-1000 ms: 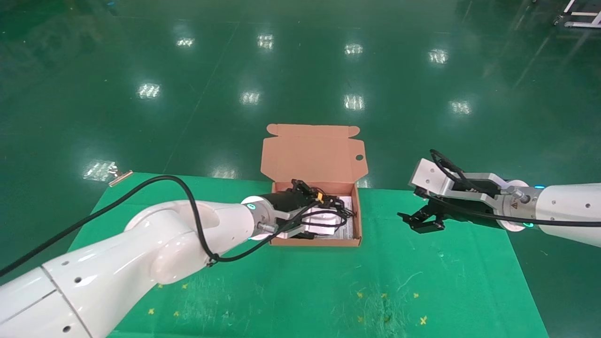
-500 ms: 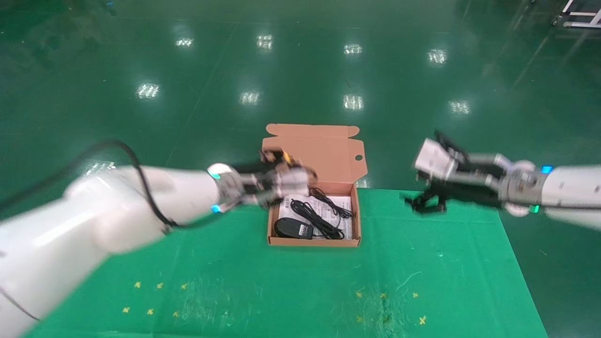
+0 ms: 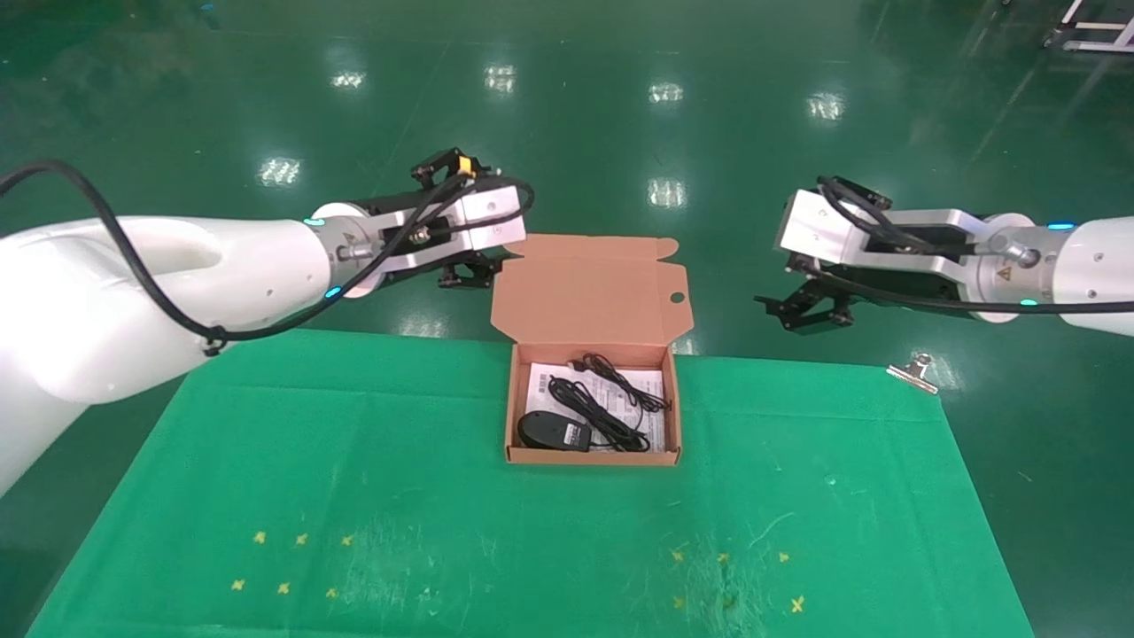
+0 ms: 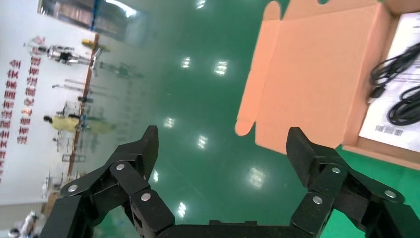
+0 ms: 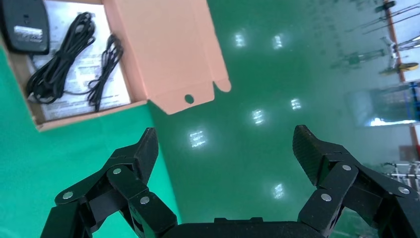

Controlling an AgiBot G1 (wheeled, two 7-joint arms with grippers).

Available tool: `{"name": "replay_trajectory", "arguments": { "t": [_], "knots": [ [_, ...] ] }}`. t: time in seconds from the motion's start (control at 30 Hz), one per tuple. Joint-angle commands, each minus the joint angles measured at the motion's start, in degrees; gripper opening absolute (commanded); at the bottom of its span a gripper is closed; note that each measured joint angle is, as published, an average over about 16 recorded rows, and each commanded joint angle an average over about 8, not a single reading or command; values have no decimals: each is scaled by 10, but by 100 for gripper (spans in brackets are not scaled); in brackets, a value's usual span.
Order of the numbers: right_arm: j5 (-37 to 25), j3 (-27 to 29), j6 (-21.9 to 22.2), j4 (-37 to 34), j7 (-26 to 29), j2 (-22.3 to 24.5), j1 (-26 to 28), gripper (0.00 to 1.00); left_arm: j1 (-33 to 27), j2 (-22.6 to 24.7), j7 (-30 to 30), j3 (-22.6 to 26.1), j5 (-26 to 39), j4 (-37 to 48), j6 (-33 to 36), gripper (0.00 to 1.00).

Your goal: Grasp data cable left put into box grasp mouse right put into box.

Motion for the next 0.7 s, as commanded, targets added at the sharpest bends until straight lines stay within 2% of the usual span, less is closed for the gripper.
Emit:
{"name": "replay_trajectory", "arguments": {
  "t": [0.03, 0.7],
  "knots": [
    [4, 2, -5, 1, -2, 1, 1, 100, 2, -5, 0, -7, -6, -3, 5, 100],
    [224, 83, -111, 29, -23, 47, -99, 100, 110, -105, 81, -157, -290, -43, 184, 100]
  ]
}}
